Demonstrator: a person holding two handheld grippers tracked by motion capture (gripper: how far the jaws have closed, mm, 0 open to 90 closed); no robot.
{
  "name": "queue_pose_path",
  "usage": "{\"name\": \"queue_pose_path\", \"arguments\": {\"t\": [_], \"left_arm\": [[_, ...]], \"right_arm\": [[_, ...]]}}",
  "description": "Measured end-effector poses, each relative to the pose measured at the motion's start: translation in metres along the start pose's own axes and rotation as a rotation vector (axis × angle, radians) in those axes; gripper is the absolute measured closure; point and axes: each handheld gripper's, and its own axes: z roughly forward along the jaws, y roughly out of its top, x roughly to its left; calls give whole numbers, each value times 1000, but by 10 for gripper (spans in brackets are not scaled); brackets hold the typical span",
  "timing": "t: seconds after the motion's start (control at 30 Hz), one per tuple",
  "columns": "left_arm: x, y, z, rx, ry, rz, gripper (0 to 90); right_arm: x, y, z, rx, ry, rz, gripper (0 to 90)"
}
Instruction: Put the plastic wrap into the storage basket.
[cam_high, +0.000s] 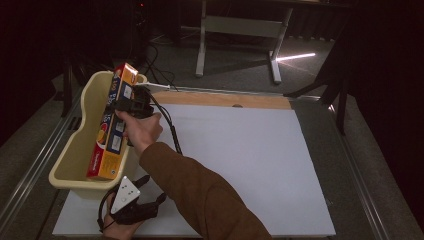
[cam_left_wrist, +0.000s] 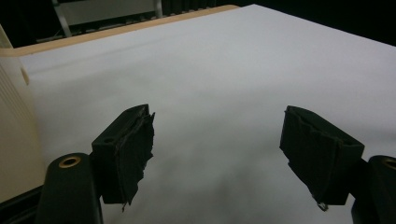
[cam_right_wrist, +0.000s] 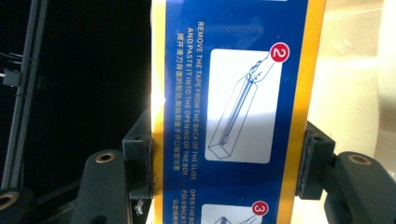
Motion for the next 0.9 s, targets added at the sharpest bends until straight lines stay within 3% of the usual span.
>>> {"name": "queue_pose_path", "arguments": {"t": [0.33,0.7,0.9], "left_arm": [[0,0,-1,-4,0,-5,252],[0,0,0,2,-4,0,252],[0,0,0,5,-6,1,254]], "right_arm": [[-16,-9,12,18,-45,73,384],[-18,-5,12,67,-68,77,376],[-17,-4,13,90,-107,58,367]]}}
